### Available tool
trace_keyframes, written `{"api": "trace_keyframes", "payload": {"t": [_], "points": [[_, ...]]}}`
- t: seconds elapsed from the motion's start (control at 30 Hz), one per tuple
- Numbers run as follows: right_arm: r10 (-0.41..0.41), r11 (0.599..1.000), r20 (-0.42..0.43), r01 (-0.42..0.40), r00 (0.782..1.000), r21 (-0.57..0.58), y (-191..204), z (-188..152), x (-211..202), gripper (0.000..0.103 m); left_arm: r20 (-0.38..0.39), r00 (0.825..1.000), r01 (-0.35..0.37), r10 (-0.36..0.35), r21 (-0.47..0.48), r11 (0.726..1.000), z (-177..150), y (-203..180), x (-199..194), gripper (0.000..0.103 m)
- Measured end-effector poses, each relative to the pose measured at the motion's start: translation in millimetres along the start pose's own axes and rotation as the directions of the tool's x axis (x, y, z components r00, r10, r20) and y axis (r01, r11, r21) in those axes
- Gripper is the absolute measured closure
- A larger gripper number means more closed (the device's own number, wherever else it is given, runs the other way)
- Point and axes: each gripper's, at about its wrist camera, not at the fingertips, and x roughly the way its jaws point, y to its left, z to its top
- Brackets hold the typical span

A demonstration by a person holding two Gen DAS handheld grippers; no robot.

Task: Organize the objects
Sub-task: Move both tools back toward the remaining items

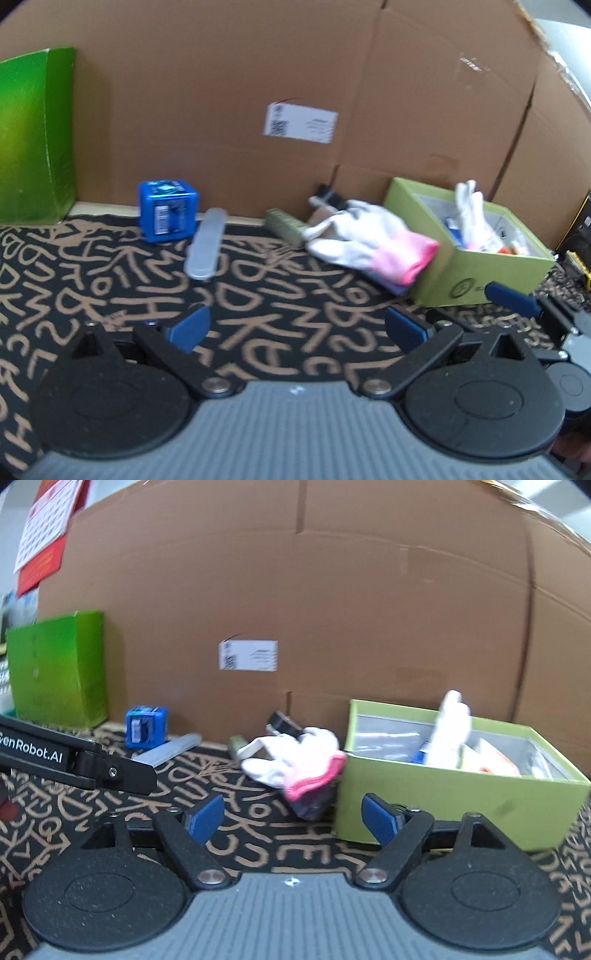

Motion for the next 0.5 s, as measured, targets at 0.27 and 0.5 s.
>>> {"api": "trace_keyframes", "payload": {"t": [0.27, 0.5], "points": [[-0.065, 0.982, -0.013, 0.061, 0.998, -0.178, 28.9, 17.4, 53.0, 0.039, -0.020, 1.000, -0.014, 0.013, -0.012, 1.000, 17.3, 37.4, 21.1, 0.000], [-0.171, 0.922, -0.033, 0.148, 0.985, -0.358, 41.9, 21.5, 104.8, 0.043, -0.040, 0.999, -0.028, 0.029, 0.019, 0.999, 33.4, 53.8, 57.3, 0.006]]}}
